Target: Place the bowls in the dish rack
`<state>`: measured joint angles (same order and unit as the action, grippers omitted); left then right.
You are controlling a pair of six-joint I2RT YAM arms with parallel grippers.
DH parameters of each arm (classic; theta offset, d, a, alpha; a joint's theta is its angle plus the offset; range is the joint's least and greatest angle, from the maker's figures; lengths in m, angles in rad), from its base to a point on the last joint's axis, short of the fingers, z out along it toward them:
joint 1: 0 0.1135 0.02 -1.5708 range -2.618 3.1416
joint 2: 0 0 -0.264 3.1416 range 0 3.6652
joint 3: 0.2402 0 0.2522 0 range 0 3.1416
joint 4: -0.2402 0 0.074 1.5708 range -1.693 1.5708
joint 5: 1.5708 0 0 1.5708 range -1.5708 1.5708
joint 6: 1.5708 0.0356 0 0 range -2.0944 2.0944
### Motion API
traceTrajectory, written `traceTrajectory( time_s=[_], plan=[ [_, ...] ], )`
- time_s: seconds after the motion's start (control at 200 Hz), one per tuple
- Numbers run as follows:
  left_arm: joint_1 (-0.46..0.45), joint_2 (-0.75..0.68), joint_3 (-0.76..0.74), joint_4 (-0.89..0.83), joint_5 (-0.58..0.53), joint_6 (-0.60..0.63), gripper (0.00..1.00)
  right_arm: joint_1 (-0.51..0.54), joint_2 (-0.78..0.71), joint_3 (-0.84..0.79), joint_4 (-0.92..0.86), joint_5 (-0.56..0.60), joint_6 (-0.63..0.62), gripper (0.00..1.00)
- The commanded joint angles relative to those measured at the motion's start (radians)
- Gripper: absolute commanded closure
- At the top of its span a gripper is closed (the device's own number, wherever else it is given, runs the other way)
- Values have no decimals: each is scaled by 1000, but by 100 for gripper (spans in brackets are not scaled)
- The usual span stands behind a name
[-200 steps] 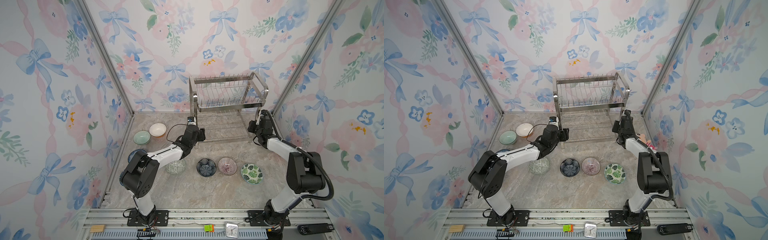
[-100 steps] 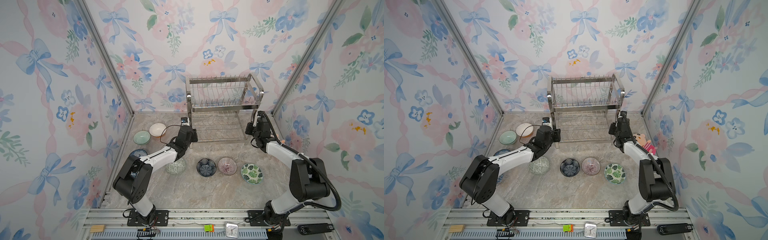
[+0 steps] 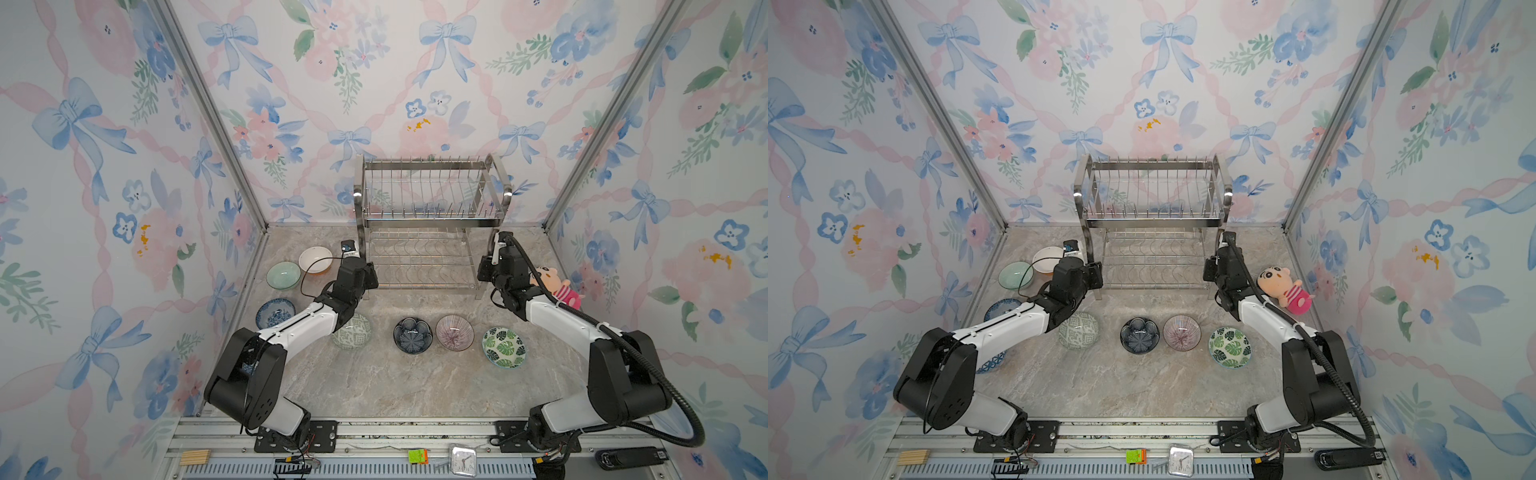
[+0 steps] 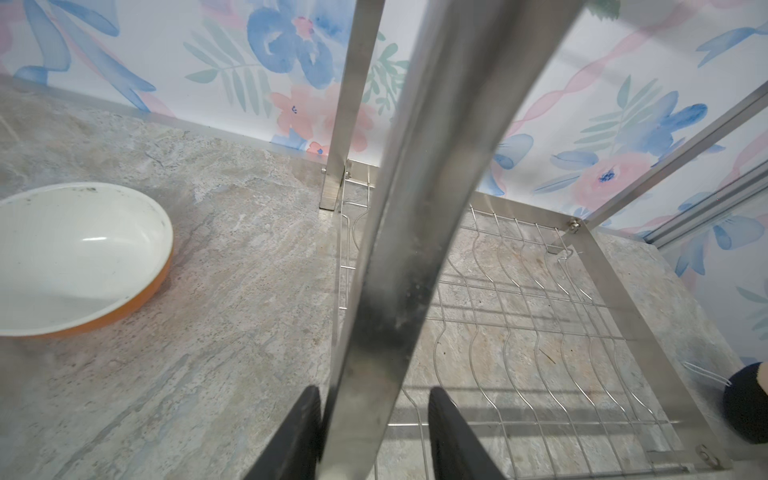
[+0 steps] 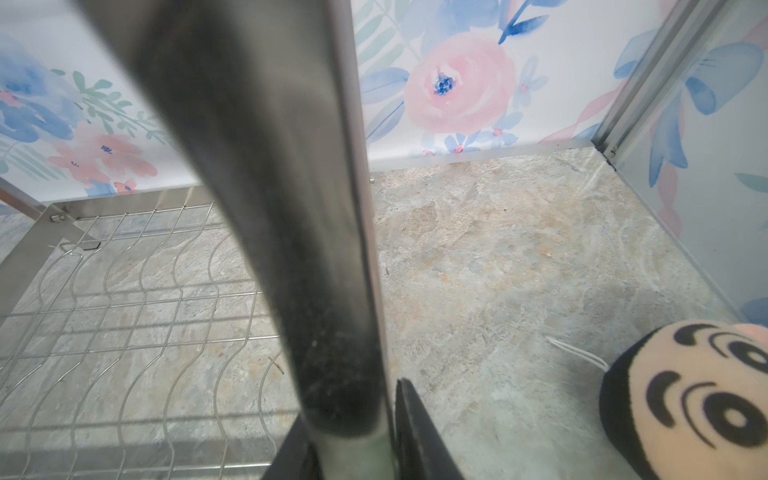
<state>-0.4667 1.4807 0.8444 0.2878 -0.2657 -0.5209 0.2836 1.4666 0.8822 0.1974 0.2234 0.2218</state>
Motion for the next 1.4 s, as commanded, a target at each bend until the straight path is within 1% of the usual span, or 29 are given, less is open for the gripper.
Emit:
traceTrajectory(
  time_s=[0.0, 0.13, 0.295, 0.39, 0.465, 0.615, 1.09, 1.395],
  plan=[
    [-5, -34, -22, -3, 56, -13, 55, 45, -54, -20, -1, -35, 48, 74],
    [5, -37, -23, -11, 81, -17, 55, 46, -59, -34, 9, -29, 61, 75],
    [6, -22, -10, -13, 117, -38, 55, 44, 8, 11, 11, -13, 17, 76],
    [5, -16, -3, -15, 125, -42, 55, 40, 57, 57, -10, -11, -8, 81],
    [4, -17, -1, -15, 133, -46, 55, 36, 84, 78, -15, -6, -23, 81],
    [5, -13, 10, -22, 136, -49, 54, 15, 105, 109, -33, -10, -30, 85],
    [6, -24, 13, -59, 105, -40, 48, -13, 80, 98, -57, -38, -50, 77],
    [6, -31, 42, -116, 104, -37, 44, -43, 88, 107, -72, -59, -48, 76]
  ],
)
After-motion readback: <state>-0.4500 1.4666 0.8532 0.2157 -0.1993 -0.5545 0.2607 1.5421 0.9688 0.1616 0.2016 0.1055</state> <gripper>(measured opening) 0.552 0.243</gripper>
